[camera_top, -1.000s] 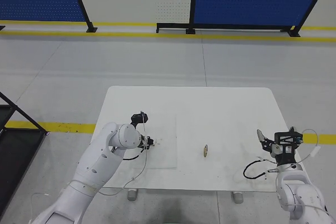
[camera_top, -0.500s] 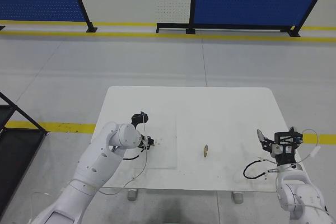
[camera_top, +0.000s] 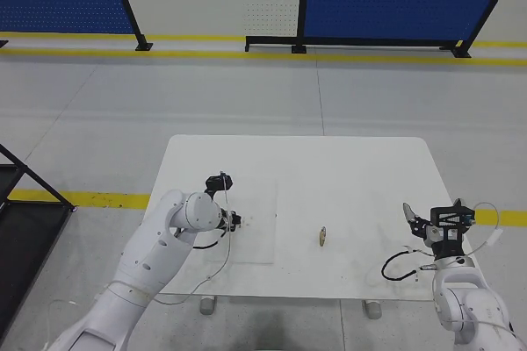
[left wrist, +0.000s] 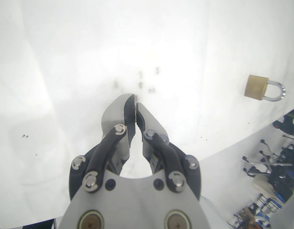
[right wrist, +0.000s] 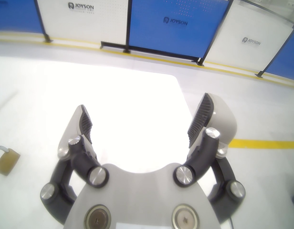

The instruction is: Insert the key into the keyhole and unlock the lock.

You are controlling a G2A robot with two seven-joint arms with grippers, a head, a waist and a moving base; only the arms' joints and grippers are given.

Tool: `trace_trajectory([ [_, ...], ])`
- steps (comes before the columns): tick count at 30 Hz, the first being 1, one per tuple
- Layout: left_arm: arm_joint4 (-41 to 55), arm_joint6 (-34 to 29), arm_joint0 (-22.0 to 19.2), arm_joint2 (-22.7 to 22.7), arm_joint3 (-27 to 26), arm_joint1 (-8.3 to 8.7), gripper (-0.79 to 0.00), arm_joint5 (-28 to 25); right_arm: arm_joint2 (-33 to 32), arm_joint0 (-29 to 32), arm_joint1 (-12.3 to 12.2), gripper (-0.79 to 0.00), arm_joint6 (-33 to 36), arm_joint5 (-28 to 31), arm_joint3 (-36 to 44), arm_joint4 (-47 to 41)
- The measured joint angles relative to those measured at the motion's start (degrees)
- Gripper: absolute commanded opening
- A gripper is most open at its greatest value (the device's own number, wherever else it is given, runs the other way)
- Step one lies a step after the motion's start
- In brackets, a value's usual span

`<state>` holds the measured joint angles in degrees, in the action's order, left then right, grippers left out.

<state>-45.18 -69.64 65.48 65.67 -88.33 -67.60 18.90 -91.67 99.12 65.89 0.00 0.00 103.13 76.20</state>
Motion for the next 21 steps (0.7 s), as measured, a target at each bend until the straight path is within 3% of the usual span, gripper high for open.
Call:
trace_trajectory([
  [10,-0.49,0.21,3.88,2.62,-11.12,0.82,-0.785,-0.31,0.00,0.00,0.00,0.000,0.00,0.00,0.00,0.00],
  [16,7.29,1.33,7.07,7.33,-15.15,1.34,-0.785,-4.35,0.00,0.00,0.00,0.000,0.00,0.00,0.00,0.00],
  [21,17.01,2.20,9.99,12.48,-14.69,1.81,-0.785,-9.08,0.00,0.00,0.00,0.000,0.00,0.00,0.00,0.00],
])
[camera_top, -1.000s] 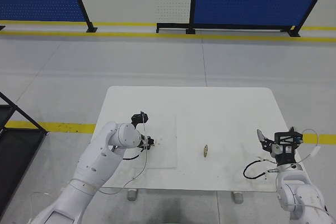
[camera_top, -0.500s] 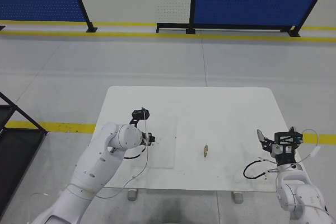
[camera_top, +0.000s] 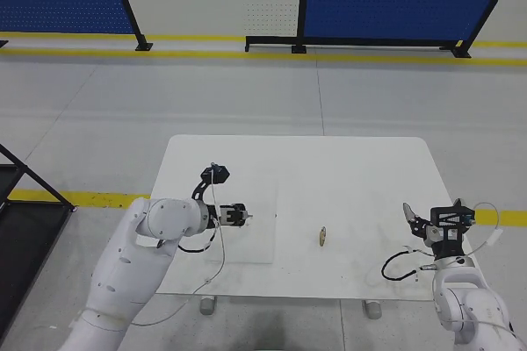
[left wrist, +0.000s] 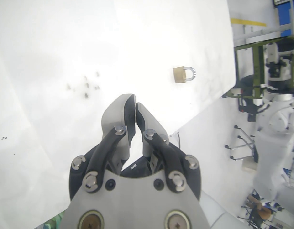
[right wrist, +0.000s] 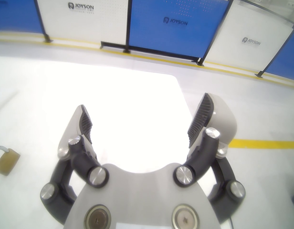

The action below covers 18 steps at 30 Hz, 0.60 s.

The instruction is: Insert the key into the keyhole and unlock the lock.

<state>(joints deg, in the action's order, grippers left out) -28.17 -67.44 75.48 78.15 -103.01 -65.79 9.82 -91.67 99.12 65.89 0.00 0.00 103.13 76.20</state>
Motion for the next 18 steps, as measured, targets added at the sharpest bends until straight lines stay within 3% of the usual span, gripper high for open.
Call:
trace_trajectory([
  [8,19.07,-3.04,2.89,6.89,6.07,0.67,-0.785,-8.83,0.00,0.00,0.00,0.000,0.00,0.00,0.00,0.00],
  [18,37.72,-10.71,2.27,11.13,14.97,1.53,-0.785,-18.46,0.00,0.00,0.00,0.000,0.00,0.00,0.00,0.00],
])
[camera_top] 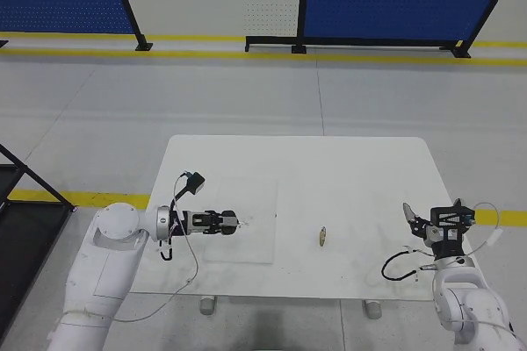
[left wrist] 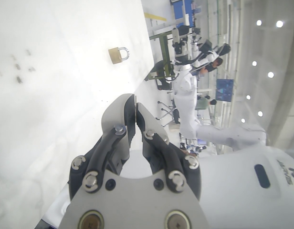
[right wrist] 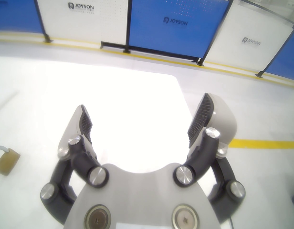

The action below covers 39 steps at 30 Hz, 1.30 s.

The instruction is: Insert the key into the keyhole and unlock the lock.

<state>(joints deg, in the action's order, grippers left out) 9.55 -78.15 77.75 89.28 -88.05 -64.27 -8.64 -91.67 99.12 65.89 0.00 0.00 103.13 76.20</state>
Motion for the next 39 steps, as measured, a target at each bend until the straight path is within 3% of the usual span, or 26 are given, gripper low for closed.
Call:
trace_trajectory([
  [8,9.50,-3.83,-1.34,0.73,3.95,0.53,-0.785,-1.68,0.00,0.00,0.00,0.000,0.00,0.00,0.00,0.00],
  [22,20.72,-6.20,-1.11,0.66,4.16,1.08,-0.785,-3.38,0.00,0.00,0.00,0.000,0.00,0.00,0.00,0.00],
  [39,20.78,-6.27,-1.10,0.69,4.23,1.09,-0.785,-3.38,1.02,0.10,0.02,0.000,1.03,0.94,-0.09,0.75],
])
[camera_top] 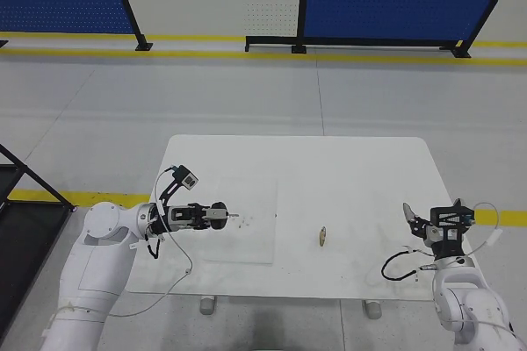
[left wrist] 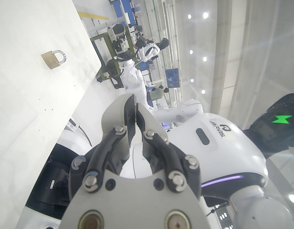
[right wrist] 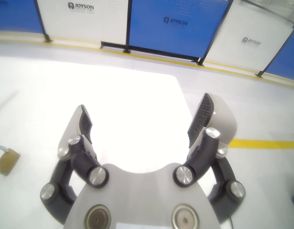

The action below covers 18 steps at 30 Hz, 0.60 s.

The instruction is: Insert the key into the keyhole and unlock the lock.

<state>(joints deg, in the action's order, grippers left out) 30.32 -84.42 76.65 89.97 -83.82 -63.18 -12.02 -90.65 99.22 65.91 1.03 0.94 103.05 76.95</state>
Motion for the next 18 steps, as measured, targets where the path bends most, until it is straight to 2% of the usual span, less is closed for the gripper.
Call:
trace_trajectory([
  [4,0.00,0.00,0.00,0.00,0.00,0.00,-0.785,0.00,4.83,-0.31,0.30,0.000,5.29,1.10,2.20,4.01],
  [11,0.00,0.00,0.00,0.00,0.00,0.00,-0.785,0.00,8.87,-1.10,0.68,0.000,17.34,1.34,9.23,5.18],
  [18,0.00,0.00,0.00,0.00,0.00,0.00,-0.785,0.00,11.99,-6.81,1.00,0.000,40.99,6.42,16.46,-5.81],
])
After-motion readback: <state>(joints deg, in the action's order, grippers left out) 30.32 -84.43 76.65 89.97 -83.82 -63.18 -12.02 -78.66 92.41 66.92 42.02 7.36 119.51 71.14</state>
